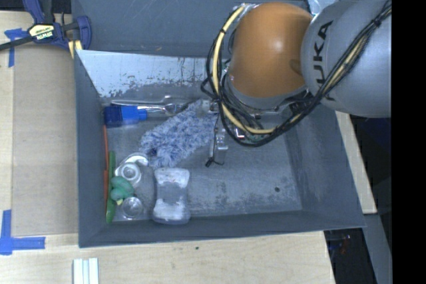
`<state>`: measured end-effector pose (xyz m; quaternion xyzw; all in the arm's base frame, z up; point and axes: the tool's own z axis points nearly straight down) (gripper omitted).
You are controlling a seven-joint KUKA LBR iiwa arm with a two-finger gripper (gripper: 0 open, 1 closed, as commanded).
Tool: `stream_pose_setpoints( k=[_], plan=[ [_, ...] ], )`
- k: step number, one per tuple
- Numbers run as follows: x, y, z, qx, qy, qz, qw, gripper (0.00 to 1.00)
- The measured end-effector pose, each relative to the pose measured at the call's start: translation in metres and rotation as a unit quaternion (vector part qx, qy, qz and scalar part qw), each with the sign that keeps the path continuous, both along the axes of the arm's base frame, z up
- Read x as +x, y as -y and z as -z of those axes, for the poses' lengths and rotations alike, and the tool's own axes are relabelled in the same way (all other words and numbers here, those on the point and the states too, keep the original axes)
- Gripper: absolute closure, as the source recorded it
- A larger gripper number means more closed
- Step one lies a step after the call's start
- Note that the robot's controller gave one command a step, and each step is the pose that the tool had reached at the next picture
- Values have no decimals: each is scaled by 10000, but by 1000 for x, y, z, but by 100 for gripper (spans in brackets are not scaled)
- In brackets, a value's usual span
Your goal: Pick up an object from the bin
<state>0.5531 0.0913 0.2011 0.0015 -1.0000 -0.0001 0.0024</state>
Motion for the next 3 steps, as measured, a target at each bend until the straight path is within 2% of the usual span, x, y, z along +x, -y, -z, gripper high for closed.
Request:
stream_pose_setpoints(
  k=[1,2,3],
  plan=[
    [2,1,-4,3,41,17,10000,0],
    [56,-20,95,2,85,-2007,9796,0],
    [57,-24,130,8,58,-2222,9750,0]
  ],
)
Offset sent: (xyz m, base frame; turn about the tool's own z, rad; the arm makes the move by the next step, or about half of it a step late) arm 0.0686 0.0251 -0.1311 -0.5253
